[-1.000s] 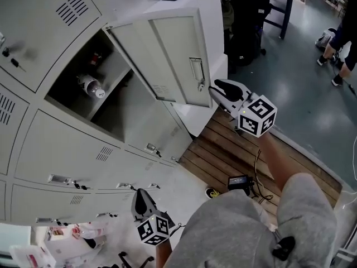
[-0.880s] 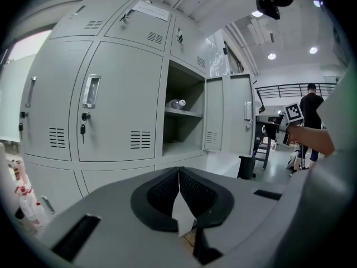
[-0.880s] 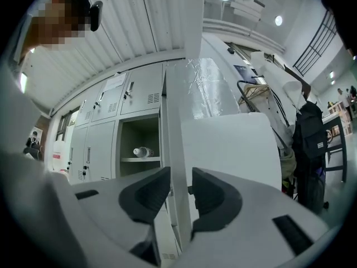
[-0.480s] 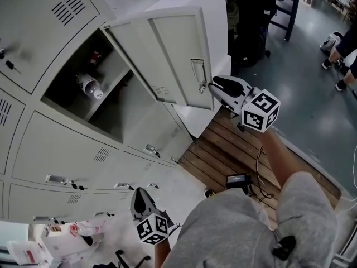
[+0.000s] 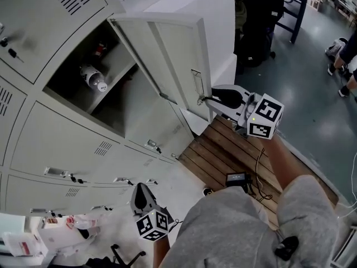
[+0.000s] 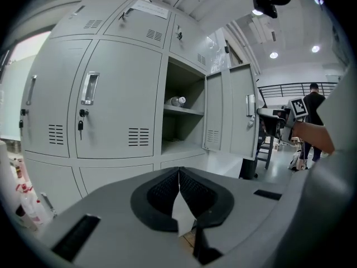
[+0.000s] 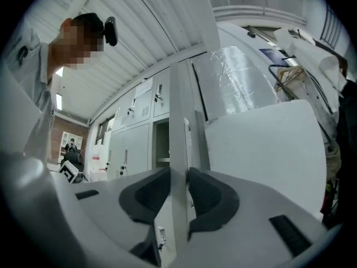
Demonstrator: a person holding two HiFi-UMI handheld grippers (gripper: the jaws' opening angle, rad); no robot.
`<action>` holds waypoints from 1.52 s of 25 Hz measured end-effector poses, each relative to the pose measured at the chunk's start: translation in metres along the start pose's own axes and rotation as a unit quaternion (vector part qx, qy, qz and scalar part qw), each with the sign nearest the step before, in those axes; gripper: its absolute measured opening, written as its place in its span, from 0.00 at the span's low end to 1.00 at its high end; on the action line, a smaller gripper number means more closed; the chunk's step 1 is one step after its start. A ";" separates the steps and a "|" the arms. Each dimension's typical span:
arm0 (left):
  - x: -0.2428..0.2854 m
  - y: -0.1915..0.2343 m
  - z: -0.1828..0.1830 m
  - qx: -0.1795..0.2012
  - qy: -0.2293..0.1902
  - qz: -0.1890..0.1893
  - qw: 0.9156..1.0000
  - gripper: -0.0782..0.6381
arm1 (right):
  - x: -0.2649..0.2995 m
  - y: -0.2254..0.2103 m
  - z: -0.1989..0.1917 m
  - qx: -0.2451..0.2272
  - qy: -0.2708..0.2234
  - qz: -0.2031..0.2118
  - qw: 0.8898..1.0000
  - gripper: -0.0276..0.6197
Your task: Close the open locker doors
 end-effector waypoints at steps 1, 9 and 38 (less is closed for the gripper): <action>0.000 -0.001 -0.001 -0.001 0.001 0.000 1.000 0.12 | 0.003 0.006 0.000 -0.006 0.004 0.009 1.000 0.22; -0.007 0.008 -0.004 -0.008 -0.001 0.019 1.000 0.12 | 0.026 0.040 -0.001 -0.037 0.023 0.071 0.997 0.25; -0.081 0.043 -0.026 -0.054 -0.012 0.172 0.983 0.12 | 0.186 0.139 -0.025 -0.108 0.008 0.090 0.990 0.20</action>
Point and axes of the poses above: the fingertips, and each gripper's own axes: x forward along the fingers, y to its left, z out of its top, the point moved 9 cm from there along -x, backward along the fingers, and after that the axes turned 1 degree about -x, right-handed, at the moved point
